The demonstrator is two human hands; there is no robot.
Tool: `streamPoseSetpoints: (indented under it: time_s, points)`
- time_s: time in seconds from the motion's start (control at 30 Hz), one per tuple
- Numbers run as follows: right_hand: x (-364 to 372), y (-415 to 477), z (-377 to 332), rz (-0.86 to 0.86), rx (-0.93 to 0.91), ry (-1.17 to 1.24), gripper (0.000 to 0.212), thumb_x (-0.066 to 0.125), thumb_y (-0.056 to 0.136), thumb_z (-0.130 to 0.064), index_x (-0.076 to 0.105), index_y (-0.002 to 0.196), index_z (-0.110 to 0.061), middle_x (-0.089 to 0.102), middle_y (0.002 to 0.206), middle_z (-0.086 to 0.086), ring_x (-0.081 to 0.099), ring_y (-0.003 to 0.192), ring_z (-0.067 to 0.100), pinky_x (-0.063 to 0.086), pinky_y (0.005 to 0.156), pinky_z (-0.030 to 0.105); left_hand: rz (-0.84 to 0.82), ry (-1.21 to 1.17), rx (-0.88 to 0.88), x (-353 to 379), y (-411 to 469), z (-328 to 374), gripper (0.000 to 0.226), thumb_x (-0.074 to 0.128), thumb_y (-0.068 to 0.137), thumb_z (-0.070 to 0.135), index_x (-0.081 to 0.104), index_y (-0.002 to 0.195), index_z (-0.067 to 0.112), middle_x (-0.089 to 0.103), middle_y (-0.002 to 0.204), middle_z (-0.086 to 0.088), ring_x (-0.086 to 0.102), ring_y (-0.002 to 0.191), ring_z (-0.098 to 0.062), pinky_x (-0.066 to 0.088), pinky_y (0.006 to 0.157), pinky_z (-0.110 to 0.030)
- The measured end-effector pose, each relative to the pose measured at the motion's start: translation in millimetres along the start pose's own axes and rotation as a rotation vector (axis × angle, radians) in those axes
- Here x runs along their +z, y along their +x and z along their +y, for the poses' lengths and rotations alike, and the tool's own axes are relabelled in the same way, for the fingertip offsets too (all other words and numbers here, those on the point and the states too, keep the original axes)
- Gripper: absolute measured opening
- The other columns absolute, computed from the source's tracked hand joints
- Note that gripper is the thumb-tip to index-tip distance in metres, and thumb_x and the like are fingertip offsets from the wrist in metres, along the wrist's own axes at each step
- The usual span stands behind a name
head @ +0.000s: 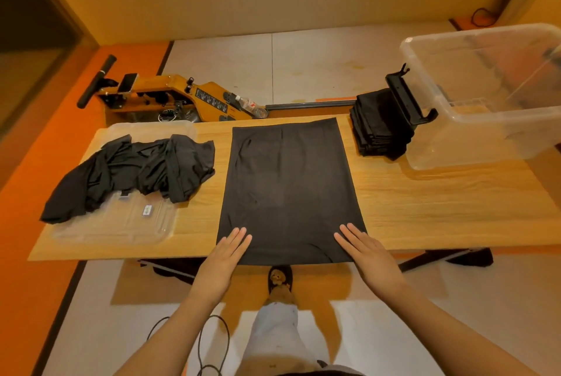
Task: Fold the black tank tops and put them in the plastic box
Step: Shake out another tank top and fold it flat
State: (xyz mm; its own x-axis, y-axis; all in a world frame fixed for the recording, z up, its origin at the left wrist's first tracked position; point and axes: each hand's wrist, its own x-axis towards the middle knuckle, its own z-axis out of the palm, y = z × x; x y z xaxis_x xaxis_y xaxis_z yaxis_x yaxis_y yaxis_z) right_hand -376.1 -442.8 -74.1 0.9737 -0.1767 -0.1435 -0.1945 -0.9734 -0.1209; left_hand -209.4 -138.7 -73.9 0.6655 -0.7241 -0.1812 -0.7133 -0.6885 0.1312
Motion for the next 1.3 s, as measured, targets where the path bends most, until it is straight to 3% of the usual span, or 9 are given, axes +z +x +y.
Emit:
streamPoseSetpoints:
  time_s: [0.07, 0.13, 0.23, 0.33, 0.53, 0.87, 1.1, 1.2, 1.3]
  points:
    - [-4.9, -4.7, 1.6, -0.021, -0.039, 0.031, 0.085, 0.056, 0.084, 0.012, 0.018, 0.151, -0.023, 0.014, 0.159, -0.002, 0.013, 0.147, 0.014, 0.007, 0.112, 0.025, 0.027, -0.11, 0.011, -5.5, -6.1, 4.8, 0.09, 0.051, 0.079, -0.021, 0.019, 0.15, 0.023, 0.01, 0.158, 0.006, 0.004, 0.145, -0.008, 0.003, 0.117, -0.023]
    - [-11.3, -8.1, 5.7, -0.063, -0.026, 0.109, 0.071, 0.045, 0.094, 0.007, 0.02, 0.152, -0.026, 0.01, 0.159, -0.008, 0.01, 0.147, 0.01, 0.001, 0.111, 0.018, 0.018, -0.244, -0.018, -12.9, -13.2, 6.5, 0.068, 0.043, 0.094, -0.007, 0.026, 0.15, 0.027, 0.011, 0.158, 0.012, 0.01, 0.146, -0.005, 0.008, 0.116, -0.018]
    - [-24.8, -13.4, 3.5, -0.021, 0.067, 0.267, 0.048, 0.049, 0.097, -0.009, 0.044, 0.143, -0.025, 0.04, 0.15, -0.003, 0.039, 0.137, 0.014, 0.028, 0.111, 0.023, 0.012, -0.375, -0.125, -28.5, -22.1, 4.9, 0.047, 0.046, 0.098, 0.008, 0.046, 0.142, 0.027, 0.04, 0.149, 0.009, 0.04, 0.136, -0.01, 0.032, 0.11, -0.024]
    - [-38.4, -14.5, 0.8, 0.016, 0.154, 0.382, 0.029, 0.053, 0.096, -0.021, 0.058, 0.124, -0.027, 0.067, 0.116, -0.004, 0.063, 0.104, 0.015, 0.047, 0.083, 0.024, -0.008, -0.528, -0.194, -42.8, -24.3, -0.2, 0.029, 0.047, 0.099, 0.013, 0.059, 0.115, 0.034, 0.067, 0.113, 0.01, 0.061, 0.102, -0.006, 0.051, 0.091, -0.034]
    - [-61.1, -9.1, -4.5, 0.092, 0.189, 0.632, 0.015, 0.057, 0.095, -0.021, 0.058, 0.1, -0.035, 0.064, 0.079, -0.015, 0.061, 0.074, 0.004, 0.047, 0.063, 0.02, 0.104, -0.845, -0.35, -68.4, -20.6, -9.2, 0.017, 0.05, 0.097, 0.007, 0.062, 0.087, 0.014, 0.063, 0.084, -0.003, 0.06, 0.084, -0.014, 0.049, 0.083, -0.04]
    - [-90.6, 48.9, 8.4, 0.067, 0.213, 0.803, 0.024, 0.057, 0.095, -0.018, 0.06, 0.096, -0.042, 0.068, 0.089, -0.017, 0.061, 0.087, -0.005, 0.055, 0.072, 0.028, 0.123, -0.896, -0.328, -114.5, 52.1, -46.9, 0.018, 0.055, 0.096, 0.009, 0.064, 0.08, 0.012, 0.064, 0.081, 0.003, 0.06, 0.086, -0.009, 0.045, 0.072, -0.024]
    - [-112.5, 173.3, 29.8, 0.147, 0.442, 0.808, 0.025, 0.051, 0.098, -0.026, 0.054, 0.123, -0.027, 0.065, 0.105, -0.005, 0.062, 0.095, 0.013, 0.052, 0.074, 0.029, 0.033, -0.959, -0.425, -146.3, 188.0, -92.9, 0.018, 0.051, 0.099, 0.031, 0.059, 0.113, 0.022, 0.062, 0.112, 0.0, 0.058, 0.107, -0.018, 0.047, 0.092, -0.035]
    - [-88.7, 192.8, 26.6, 0.155, 0.702, 0.726, 0.046, 0.051, 0.098, -0.026, 0.04, 0.141, -0.013, 0.057, 0.129, 0.011, 0.055, 0.116, 0.026, 0.047, 0.089, 0.036, 0.023, -0.951, -0.508, -126.1, 209.7, -101.3, 0.041, 0.048, 0.1, 0.028, 0.041, 0.139, 0.019, 0.053, 0.135, -0.005, 0.048, 0.128, -0.026, 0.038, 0.106, -0.038]
    - [-64.0, 179.8, 9.0, 0.177, 0.677, 0.529, 0.049, 0.058, 0.094, -0.021, 0.043, 0.139, -0.006, 0.05, 0.137, 0.015, 0.046, 0.127, 0.028, 0.04, 0.102, 0.038, 0.061, -0.793, -0.425, -105.5, 200.3, -94.2, 0.059, 0.051, 0.099, 0.026, 0.026, 0.151, 0.014, 0.033, 0.154, -0.003, 0.031, 0.142, -0.022, 0.027, 0.116, -0.038]
